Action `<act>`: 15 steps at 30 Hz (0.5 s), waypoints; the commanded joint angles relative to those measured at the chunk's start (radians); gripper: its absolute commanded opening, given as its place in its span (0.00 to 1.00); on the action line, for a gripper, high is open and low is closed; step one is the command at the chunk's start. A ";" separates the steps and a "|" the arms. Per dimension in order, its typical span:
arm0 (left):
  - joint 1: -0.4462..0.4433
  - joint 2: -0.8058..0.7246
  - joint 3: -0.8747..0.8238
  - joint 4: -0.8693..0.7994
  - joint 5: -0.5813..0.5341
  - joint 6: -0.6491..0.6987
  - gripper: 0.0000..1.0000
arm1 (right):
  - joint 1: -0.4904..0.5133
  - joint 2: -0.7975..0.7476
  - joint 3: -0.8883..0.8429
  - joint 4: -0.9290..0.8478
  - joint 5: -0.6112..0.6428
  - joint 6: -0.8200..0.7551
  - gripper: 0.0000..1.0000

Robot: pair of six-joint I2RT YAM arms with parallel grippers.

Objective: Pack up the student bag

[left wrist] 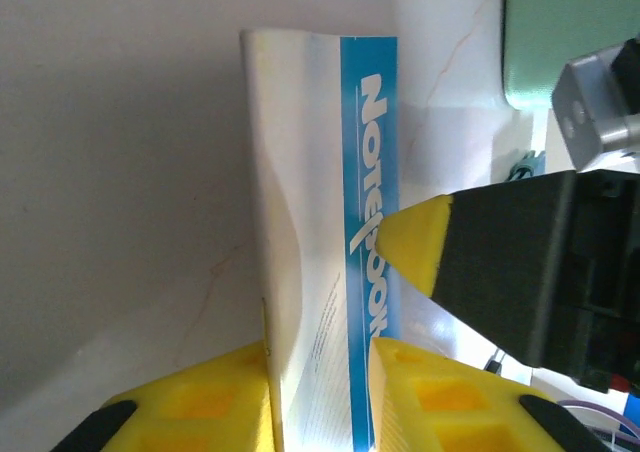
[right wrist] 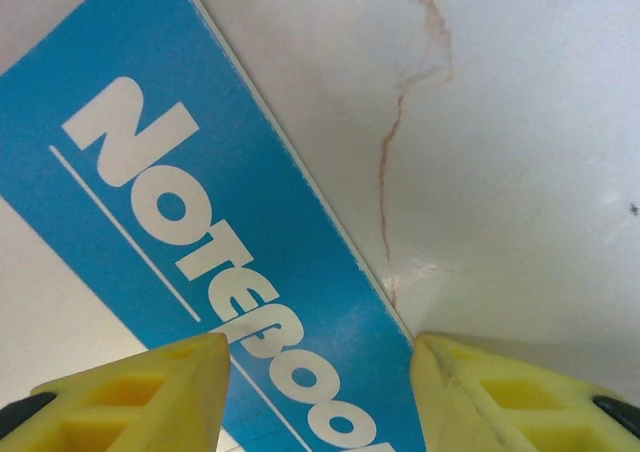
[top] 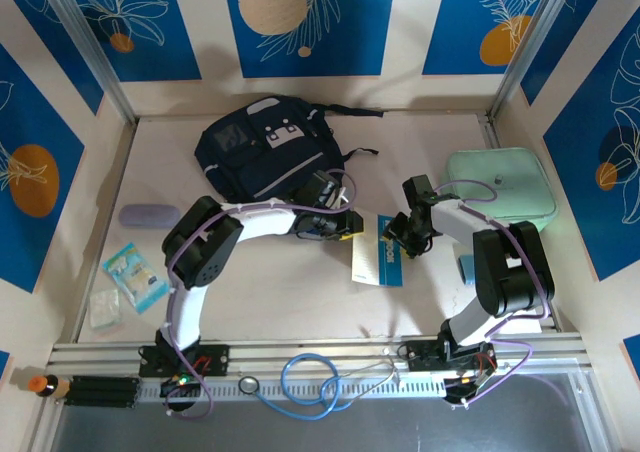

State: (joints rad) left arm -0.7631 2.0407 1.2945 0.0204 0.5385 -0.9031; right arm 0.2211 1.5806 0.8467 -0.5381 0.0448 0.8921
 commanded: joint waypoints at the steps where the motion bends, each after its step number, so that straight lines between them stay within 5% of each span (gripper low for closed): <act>1: 0.006 -0.011 0.006 -0.007 0.009 0.026 0.27 | 0.001 0.016 -0.012 -0.001 -0.040 0.011 0.52; 15: 0.090 -0.070 0.043 -0.052 -0.028 0.083 0.00 | 0.001 -0.148 -0.067 0.087 -0.024 0.000 0.58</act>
State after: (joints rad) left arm -0.7315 2.0365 1.3090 -0.0227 0.5232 -0.8528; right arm 0.2211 1.5082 0.8108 -0.4995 0.0444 0.8913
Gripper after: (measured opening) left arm 0.068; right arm 0.576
